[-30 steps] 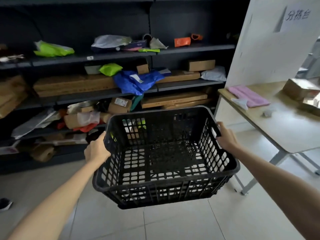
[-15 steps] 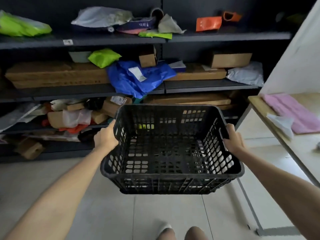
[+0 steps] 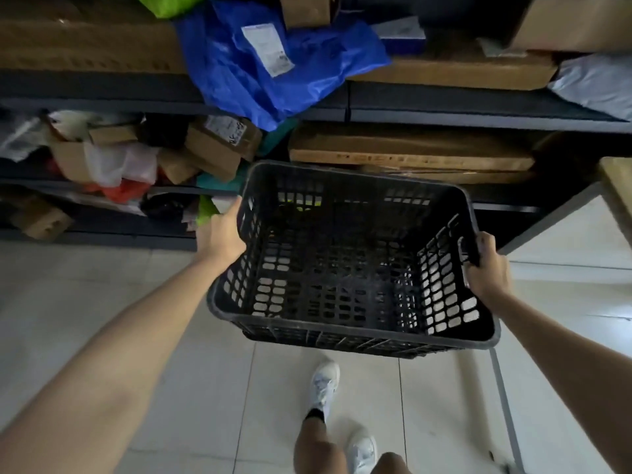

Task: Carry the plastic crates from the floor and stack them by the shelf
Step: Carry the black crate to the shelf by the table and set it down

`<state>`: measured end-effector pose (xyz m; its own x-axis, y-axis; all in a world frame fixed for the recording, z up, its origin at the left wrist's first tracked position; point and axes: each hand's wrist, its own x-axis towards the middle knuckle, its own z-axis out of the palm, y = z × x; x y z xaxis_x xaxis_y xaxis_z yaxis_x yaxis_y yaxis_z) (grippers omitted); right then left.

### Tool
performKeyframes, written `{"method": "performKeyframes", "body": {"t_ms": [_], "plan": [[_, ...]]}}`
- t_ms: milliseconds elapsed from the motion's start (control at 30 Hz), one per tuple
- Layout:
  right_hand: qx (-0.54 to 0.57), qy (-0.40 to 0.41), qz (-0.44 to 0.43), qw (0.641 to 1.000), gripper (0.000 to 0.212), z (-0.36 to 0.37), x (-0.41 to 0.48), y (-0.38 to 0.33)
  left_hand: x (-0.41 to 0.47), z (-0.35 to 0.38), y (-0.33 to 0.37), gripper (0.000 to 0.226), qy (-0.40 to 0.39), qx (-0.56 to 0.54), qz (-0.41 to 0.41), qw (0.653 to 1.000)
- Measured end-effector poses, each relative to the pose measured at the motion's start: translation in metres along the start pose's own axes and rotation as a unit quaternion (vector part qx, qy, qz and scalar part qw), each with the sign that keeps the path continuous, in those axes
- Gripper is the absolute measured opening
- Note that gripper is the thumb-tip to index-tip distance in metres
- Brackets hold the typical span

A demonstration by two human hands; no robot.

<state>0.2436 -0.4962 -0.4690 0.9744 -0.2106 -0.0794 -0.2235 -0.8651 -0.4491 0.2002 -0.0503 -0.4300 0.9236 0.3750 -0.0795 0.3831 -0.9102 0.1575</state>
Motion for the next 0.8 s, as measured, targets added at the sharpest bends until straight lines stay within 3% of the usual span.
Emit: {"method": "performKeyframes", "body": {"t_ms": [400,800], "plan": [[-0.010,-0.012,-0.006,1.000,0.064,0.110,0.090,0.056,0.074,0.163,-0.002,0.089,-0.006,-0.041,-0.017,0.999],[-0.019,-0.033,0.024,0.999,0.064,0.143,0.099,0.083,0.080,0.205,0.027,0.092,-0.049,-0.012,-0.018,0.999]]}}
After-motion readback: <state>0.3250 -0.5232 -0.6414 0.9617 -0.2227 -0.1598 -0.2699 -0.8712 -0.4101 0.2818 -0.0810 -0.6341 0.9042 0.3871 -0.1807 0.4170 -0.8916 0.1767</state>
